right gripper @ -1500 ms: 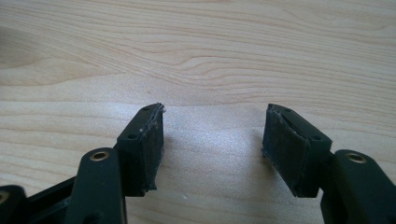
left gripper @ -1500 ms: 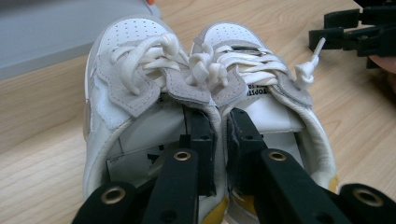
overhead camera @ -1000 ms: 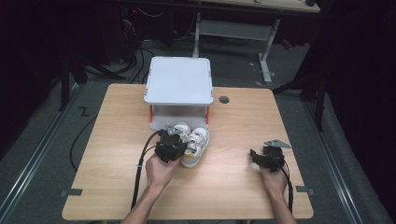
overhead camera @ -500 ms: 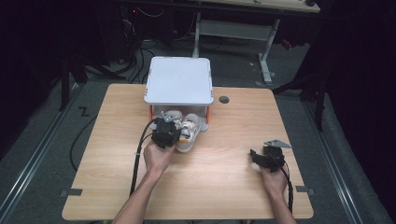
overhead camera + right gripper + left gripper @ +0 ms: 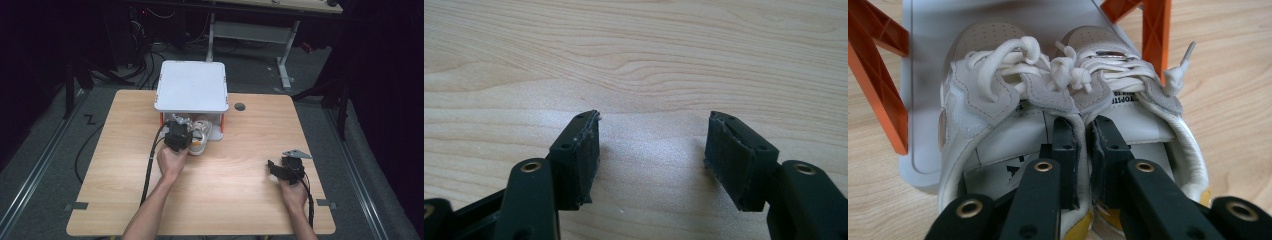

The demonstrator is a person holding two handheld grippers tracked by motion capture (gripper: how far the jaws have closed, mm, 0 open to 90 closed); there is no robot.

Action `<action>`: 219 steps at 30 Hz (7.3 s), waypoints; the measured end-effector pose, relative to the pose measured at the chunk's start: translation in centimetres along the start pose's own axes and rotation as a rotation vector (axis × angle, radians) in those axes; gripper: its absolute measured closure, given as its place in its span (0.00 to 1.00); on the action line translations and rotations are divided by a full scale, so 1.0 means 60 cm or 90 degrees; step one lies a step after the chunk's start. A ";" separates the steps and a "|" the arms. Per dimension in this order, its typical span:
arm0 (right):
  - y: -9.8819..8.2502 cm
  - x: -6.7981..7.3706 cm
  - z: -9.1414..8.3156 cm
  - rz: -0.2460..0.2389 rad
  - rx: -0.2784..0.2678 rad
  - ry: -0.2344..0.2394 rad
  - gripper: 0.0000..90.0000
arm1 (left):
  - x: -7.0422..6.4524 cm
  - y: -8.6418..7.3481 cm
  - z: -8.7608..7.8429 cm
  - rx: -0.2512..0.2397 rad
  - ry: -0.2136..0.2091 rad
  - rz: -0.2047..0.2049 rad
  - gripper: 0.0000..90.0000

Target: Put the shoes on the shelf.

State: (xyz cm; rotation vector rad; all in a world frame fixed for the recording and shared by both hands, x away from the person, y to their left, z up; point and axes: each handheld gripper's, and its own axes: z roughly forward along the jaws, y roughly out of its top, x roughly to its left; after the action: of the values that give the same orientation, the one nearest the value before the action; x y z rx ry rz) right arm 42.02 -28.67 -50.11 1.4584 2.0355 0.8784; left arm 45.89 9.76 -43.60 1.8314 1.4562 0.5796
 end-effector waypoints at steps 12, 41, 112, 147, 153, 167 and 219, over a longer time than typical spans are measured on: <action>0.000 0.000 0.000 -0.001 0.001 0.000 0.43 | 0.009 -0.004 0.029 0.008 0.028 -0.020 0.90; 0.000 0.001 -0.001 -0.004 -0.001 0.004 0.50 | 0.013 0.009 -0.010 -0.024 0.015 -0.006 0.39; 0.381 0.232 0.020 -0.158 -0.077 0.189 0.78 | -0.022 -0.051 0.012 0.022 0.042 -0.024 0.29; 0.378 0.231 0.018 -0.157 -0.078 0.190 0.78 | -0.015 -0.005 0.087 0.026 0.088 0.015 0.30; 0.378 0.230 0.018 -0.148 -0.079 0.183 0.73 | -0.011 -0.012 0.065 0.010 0.076 0.011 0.30; 0.350 0.205 -0.010 -0.118 -0.111 0.204 0.62 | -0.011 -0.017 0.002 -0.023 0.024 0.057 0.33; 0.134 0.009 -0.135 -0.018 -0.150 0.182 0.48 | 0.055 -0.075 -0.153 -0.082 -0.084 0.058 0.25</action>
State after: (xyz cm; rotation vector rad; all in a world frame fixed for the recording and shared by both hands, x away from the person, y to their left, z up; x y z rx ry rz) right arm 41.30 -28.11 -38.71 1.2301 2.0584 1.3288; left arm 37.28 15.76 -41.40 1.8055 1.2264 0.5731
